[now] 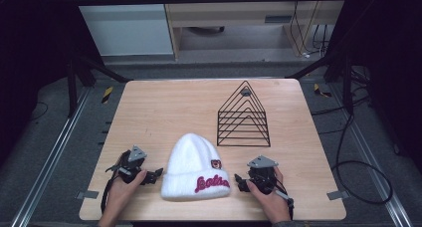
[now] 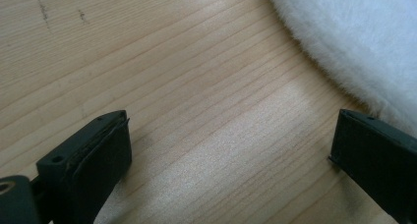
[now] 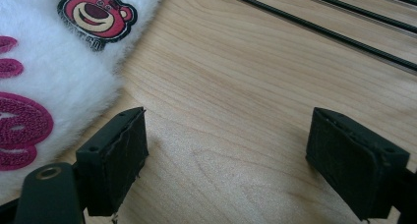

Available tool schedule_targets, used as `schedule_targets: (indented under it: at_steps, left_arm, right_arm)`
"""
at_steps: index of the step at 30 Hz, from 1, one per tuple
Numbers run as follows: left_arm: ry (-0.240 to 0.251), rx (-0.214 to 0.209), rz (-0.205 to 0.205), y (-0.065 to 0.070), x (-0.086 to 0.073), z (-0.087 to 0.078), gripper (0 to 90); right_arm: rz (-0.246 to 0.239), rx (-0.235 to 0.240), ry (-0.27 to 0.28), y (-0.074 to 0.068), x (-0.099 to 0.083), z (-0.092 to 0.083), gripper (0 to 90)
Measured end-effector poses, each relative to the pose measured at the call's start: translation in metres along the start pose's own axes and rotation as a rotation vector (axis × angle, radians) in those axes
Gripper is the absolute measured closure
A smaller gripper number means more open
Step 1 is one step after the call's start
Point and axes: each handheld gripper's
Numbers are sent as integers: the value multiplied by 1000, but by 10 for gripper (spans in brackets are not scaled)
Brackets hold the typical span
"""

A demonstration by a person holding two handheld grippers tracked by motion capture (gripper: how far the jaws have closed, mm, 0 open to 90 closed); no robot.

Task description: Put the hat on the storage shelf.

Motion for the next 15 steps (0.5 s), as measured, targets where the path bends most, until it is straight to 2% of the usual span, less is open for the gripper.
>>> schedule_targets:
  at_steps: [5, 8, 12, 14, 15]
  left_arm:
    - [-1, -4, 5, 0, 0, 0, 10]
    - [-11, -43, 40, -6, 3, 2, 2]
    - [-11, -49, 49, -9, 6, 3, 18]
    - [-11, -68, 40, -10, 10, 3, 50]
    - [9, -84, 38, -11, 12, 2, 53]
  right_arm:
    - [12, -12, -1, -1, 1, 0, 157]
    - [22, -18, -3, -2, 1, 0, 157]
    - [22, -18, -5, -2, 1, 0, 157]
    - [23, -18, -4, -2, 1, 0, 157]
    - [22, -18, -4, -2, 1, 0, 157]
Point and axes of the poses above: each handheld gripper's, and its own axes: z roughly forward along the jaws, x roughly out of its top, y roughly to its right, and after that the axes turned 12 degrees about -z, right-handed
